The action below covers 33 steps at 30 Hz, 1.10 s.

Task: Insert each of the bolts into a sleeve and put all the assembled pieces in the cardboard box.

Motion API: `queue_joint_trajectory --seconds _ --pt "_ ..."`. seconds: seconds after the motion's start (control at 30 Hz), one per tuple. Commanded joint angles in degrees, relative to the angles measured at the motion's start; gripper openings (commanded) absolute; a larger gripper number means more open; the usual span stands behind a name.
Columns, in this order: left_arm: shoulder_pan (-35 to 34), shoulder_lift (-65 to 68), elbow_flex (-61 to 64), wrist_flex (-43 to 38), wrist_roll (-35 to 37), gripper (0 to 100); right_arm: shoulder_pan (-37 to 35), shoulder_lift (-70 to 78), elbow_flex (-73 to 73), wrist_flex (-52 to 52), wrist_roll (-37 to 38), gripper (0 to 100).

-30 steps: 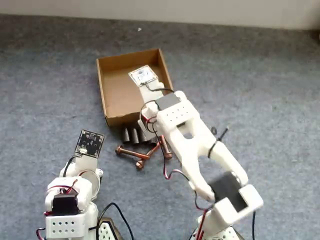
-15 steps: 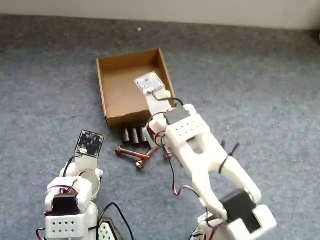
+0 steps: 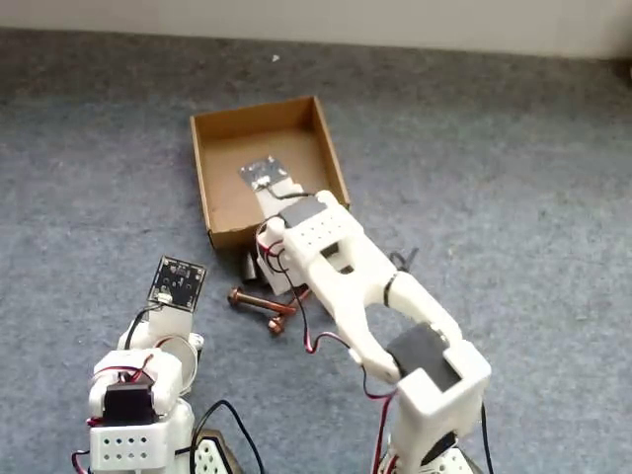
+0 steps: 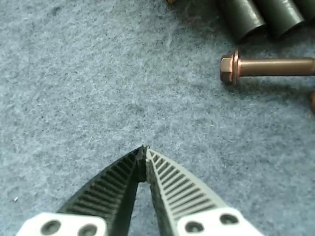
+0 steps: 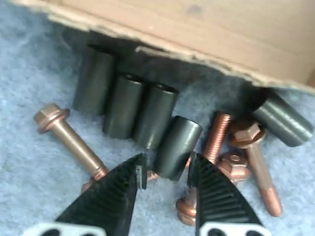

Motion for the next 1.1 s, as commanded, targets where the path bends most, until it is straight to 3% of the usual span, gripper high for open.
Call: queue_joint_trajectory --seconds 0.0,0.13,0.37,0.63,0.93,1.07 --pt "-0.75 -0.31 1.1 0.26 -0.7 3 0.66 1.89 -3.74 0.31 -0.62 14.1" --pt "-0.75 -0.31 1.1 0.26 -0.7 3 1.01 5.49 -4.0 0.31 -0.53 13.9" --pt "-0.75 -0.31 1.1 0.26 -0.7 3 1.1 6.55 -4.62 0.66 -0.18 0.5" --pt "-0.84 -0.31 1.1 0.44 -0.7 3 3.47 -1.98 -13.05 12.97 -0.09 0.5" --pt "-0.84 -0.31 1.1 0.35 -0.7 3 11.38 -26.86 5.41 15.52 6.95 0.5" --pt "-0.84 -0.31 1.1 0.35 -0.7 3 17.63 -32.22 17.1 11.65 10.11 0.5"
